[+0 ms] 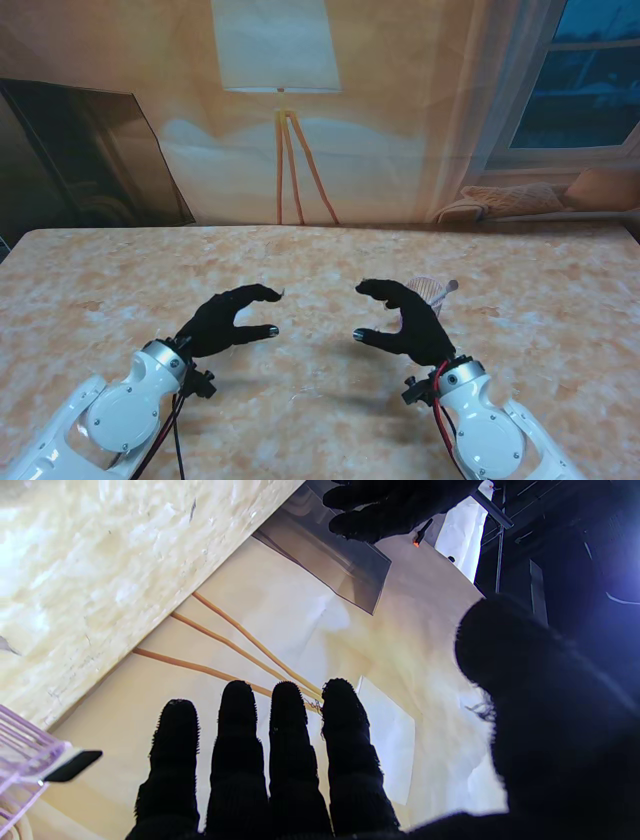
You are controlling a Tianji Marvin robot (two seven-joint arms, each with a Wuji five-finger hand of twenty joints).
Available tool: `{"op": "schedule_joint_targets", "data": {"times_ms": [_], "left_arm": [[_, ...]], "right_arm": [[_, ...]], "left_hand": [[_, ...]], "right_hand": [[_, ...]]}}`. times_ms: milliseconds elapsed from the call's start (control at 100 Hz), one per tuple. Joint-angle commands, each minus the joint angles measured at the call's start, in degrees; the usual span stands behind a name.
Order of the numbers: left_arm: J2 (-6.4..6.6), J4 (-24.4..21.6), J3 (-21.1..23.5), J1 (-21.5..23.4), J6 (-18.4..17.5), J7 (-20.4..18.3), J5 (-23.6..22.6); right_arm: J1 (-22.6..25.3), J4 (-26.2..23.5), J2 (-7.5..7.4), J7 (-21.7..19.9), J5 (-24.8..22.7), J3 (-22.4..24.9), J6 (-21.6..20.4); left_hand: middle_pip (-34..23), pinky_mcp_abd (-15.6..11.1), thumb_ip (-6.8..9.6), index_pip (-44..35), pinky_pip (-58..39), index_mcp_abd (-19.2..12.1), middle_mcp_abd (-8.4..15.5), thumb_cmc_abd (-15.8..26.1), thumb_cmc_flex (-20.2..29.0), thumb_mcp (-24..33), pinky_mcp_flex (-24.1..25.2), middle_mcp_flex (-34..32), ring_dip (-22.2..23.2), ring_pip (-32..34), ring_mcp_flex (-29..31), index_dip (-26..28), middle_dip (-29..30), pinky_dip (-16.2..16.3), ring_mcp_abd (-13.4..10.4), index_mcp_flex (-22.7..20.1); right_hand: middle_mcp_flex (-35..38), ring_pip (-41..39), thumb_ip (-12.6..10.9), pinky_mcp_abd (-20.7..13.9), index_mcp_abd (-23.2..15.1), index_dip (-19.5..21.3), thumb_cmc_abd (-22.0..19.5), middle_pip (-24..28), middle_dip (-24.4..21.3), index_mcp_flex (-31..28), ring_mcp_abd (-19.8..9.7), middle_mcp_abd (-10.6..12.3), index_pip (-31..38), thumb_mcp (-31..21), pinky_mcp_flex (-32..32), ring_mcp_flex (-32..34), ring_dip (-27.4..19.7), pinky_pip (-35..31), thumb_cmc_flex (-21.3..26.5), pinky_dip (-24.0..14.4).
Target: Insert makeup brushes into the holder
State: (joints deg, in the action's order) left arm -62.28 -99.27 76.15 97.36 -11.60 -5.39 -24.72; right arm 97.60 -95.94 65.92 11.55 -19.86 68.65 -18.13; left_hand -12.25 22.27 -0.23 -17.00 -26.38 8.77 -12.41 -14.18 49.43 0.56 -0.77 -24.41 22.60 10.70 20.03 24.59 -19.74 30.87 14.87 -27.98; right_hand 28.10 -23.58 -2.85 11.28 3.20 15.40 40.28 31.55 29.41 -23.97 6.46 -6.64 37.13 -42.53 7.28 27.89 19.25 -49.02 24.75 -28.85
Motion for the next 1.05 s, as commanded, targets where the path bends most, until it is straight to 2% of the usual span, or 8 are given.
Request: {"op": "schedule_joint_targets", "data": {"times_ms": [0,330,540,1040], "left_arm": [[-0.25,0.4,-0.02,0.91,0.31,-0.44,-0.38],[-0.32,1.24,-0.41,1.37,0.73,0.18,-0.94],[-0.37,1.45,-0.44,1.52,0.07,0.65,-1.1],[-0.37,1.97,-1.29,0.64,0.51,0.56,-1.18]], "right_arm": [[1.56,0.83,0.7,-0.47,-0.01,-0.96,0.45],[2.75,3.2,1.28,1.07,1.69,-2.77,2.35],[2.94,2.99,1.38,1.18,2.25,-2.68,2.65],[2.46,2.87,1.19,-0.29,3.51,-1.91,2.32]], "left_hand": [[-0.35,-1.82,-1.08,-0.4,0.52,-1.18,1.58,1.99,-0.59,-1.28,0.38,1.16,-0.63,0.15,-0.26,-0.69,0.13,-0.19,-1.32,2.21],[-0.57,-1.84,-1.12,-1.0,0.25,-1.19,1.75,1.8,-0.08,-1.25,0.38,0.9,-0.18,0.6,0.09,-0.73,-0.15,0.44,-1.23,1.88],[-0.8,-1.92,-1.13,-1.2,-0.46,-1.05,1.65,1.83,0.24,-1.22,0.38,0.67,0.11,0.89,0.3,-0.78,-0.33,1.06,-1.18,1.9],[-0.92,-1.85,-1.18,-1.39,-0.71,-0.75,1.49,1.91,0.64,-1.26,0.55,0.67,0.43,1.08,0.27,-0.92,-0.47,1.36,-0.95,1.56]], "right_hand": [[-1.51,-0.22,-1.79,-0.83,0.02,-0.85,-1.03,0.58,-11.73,0.61,-1.18,0.07,0.6,0.68,-1.21,-1.31,-1.11,-0.62,-1.23,0.98],[-1.01,-0.68,-1.68,-0.6,0.34,-1.26,-1.19,1.21,-11.53,-0.09,-1.15,0.04,1.18,0.67,-2.01,-1.3,-1.2,-0.89,-0.75,1.65],[-0.61,-0.79,-1.51,-0.54,0.39,-1.47,-1.37,1.33,-11.51,-0.59,-1.13,-0.01,1.25,0.82,-2.27,-1.25,-1.2,-0.87,-0.88,1.89],[-0.23,-0.71,-1.35,-0.44,0.23,-1.92,-2.14,1.17,-11.59,-0.94,-1.25,0.17,1.03,0.61,-3.2,-1.25,-1.12,-0.31,-1.51,2.19]]}}
